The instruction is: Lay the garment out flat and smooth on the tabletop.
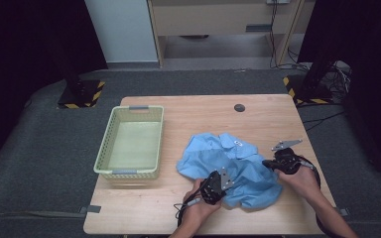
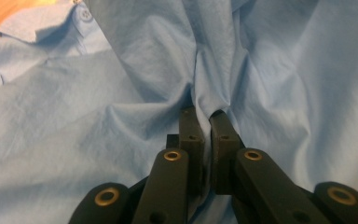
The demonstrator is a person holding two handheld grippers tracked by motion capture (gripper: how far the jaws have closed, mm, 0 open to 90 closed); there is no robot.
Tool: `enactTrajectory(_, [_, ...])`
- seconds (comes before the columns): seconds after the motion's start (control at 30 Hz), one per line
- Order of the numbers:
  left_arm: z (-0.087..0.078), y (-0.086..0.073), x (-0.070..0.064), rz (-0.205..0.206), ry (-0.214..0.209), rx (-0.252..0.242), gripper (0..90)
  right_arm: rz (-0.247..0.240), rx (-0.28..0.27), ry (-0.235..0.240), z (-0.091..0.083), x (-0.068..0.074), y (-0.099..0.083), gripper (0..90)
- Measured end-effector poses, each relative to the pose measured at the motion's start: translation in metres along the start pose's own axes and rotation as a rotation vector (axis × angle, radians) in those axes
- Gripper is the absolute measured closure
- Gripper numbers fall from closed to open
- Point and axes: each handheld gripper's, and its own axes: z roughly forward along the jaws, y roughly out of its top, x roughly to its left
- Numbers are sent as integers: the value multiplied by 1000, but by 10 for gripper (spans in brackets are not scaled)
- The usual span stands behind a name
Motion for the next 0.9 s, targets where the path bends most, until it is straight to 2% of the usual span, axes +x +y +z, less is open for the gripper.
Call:
enactTrajectory(0.2, [-5,-9,4,1,3,8,865,-5,4,-24,-2,-3,6,900])
enactTrajectory(0.27, [-7,-11,4,15,17,8,865,-18,16,-65,-3,-6,6,900])
enactTrajectory(0.4, [-9,-14,6,24,24,12,865,8,6,-78,-9,-15,5,900])
enactTrajectory(0.57, [-10,-19,10,5,23,4,865,33,1,-106,-15,-26,5,900])
enactTrajectory(0.73, [-8,-18,12,-7,30,0,864,61,-8,-120,-19,-36,4,900])
enactTrajectory(0.83, [-7,-17,11,-20,33,2,860,72,-11,-108,-19,-38,3,900])
enactTrajectory(0.87, [-6,-17,11,-25,33,2,859,74,-19,-101,-20,-37,3,888])
enactTrajectory(0.9, [-6,-17,12,-26,33,2,858,72,-31,-102,-21,-36,3,830])
